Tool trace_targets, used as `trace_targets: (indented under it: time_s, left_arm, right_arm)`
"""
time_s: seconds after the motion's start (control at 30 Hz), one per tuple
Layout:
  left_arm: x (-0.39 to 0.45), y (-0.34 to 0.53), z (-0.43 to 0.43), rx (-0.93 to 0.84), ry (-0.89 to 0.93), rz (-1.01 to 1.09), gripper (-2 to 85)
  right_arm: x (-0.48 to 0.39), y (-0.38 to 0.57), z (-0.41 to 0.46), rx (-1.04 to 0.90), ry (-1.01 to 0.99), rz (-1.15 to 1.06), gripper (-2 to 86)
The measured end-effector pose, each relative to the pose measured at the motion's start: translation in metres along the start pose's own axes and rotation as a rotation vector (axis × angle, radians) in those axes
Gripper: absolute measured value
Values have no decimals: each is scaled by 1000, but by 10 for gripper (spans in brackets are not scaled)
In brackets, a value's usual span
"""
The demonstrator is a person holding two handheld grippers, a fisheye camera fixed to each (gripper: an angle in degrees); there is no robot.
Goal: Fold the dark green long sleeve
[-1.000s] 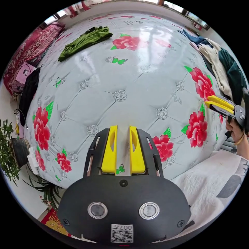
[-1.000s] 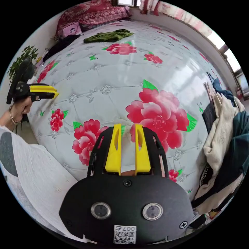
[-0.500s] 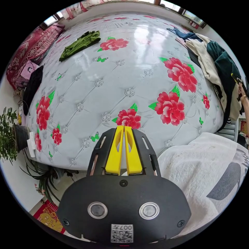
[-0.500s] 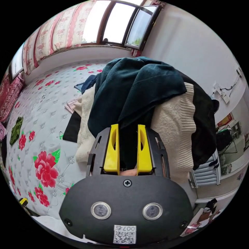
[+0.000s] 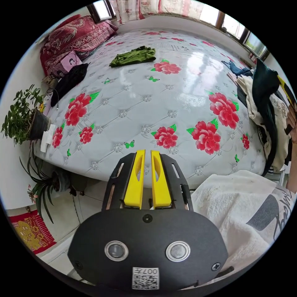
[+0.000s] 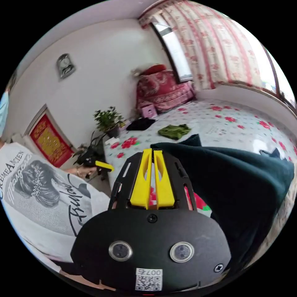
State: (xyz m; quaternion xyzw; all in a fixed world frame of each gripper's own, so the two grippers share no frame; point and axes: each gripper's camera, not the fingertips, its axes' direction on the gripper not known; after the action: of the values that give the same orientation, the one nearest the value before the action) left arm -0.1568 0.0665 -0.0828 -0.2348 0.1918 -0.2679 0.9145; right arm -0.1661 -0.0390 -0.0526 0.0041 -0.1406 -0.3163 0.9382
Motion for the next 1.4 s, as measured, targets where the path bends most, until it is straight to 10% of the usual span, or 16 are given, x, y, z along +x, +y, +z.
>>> trace_targets:
  time_s: [0.13, 0.33, 0.8, 1.03, 1.4]
  left_arm:
    - [-16, 19, 8, -9, -1, -73, 36]
    - [-29, 47, 18, -42, 3, -83, 51]
    - [66, 0, 40, -66, 152, 329, 98]
    - [76, 4, 46, -98, 122, 395, 99]
    - [-33, 46, 11, 78, 139, 51, 102]
  right_arm:
    - [-68, 0, 132, -287, -259, -161, 1]
    - [-74, 33, 165, -369, -96, -134, 23]
    - [111, 205, 26, -258, 517, 779, 62]
    - [131, 199, 59, -472, 472, 665, 16]
    - [21, -121, 67, 85, -136, 3, 2]
